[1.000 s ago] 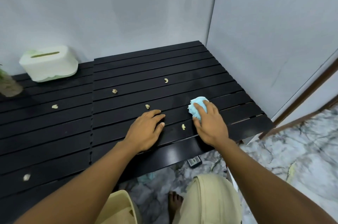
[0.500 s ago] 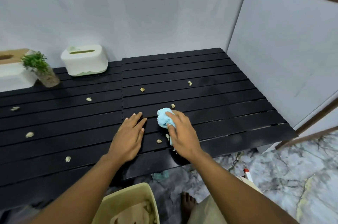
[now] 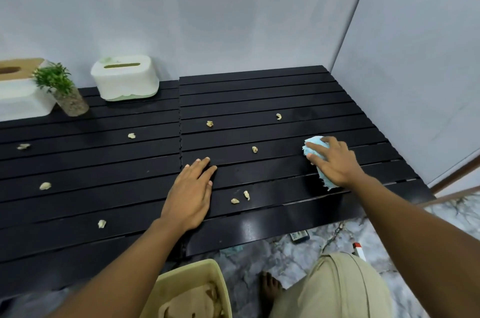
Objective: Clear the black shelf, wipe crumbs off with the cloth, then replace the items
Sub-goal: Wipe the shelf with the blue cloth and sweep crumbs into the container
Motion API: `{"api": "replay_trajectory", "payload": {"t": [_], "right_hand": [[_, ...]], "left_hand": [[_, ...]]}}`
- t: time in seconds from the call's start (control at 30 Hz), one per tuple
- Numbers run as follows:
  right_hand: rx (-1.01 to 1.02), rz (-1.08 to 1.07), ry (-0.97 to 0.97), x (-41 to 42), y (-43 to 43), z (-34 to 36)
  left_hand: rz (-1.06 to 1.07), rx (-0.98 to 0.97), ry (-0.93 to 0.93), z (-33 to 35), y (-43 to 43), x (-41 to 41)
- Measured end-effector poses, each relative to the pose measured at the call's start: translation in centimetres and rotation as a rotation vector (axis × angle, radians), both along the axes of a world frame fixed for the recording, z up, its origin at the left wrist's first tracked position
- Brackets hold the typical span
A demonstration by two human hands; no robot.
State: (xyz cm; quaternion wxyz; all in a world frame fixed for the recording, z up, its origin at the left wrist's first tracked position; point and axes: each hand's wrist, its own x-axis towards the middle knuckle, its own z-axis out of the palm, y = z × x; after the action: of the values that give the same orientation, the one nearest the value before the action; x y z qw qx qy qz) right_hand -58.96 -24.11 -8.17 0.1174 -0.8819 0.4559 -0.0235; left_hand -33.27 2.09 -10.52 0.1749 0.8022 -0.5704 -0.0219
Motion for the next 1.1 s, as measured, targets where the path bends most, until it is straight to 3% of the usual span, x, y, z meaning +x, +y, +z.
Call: {"api": "replay_trajectory", "payload": {"t": [0.23,0.47,0.67,0.8,1.0,1.1], "right_hand": [[-0.009,0.045,-0.226,0.3,-0.2,-2.3],[-0.046,0.074,-0.31,5.6,5.4,-2.0],[0.08,0.238,-0.428,7.9,7.7,-1.6],[0.041,0.08,-0.557,4.4,3.0,-0.9],[-0.141,-0.183,-0.407,-3.1,-8.0,-0.2],[-0.099,-0.305,-0.364,-5.7,-12.5,-1.0]], "left_hand": [[-0.041,0.053,-0.018,0.2,-2.6,1.7],[-0.075,0.146,-0.086,-0.7,-3.8,1.7],[-0.086,0.127,-0.053,-0.3,-4.1,1.7],[-0.132,0.114,-0.031,-0.1,-5.5,1.7],[-0.136,0.022,0.087,0.2,-11.8,1.8],[-0.134,-0.006,0.092,-0.4,-14.3,2.5]]}}
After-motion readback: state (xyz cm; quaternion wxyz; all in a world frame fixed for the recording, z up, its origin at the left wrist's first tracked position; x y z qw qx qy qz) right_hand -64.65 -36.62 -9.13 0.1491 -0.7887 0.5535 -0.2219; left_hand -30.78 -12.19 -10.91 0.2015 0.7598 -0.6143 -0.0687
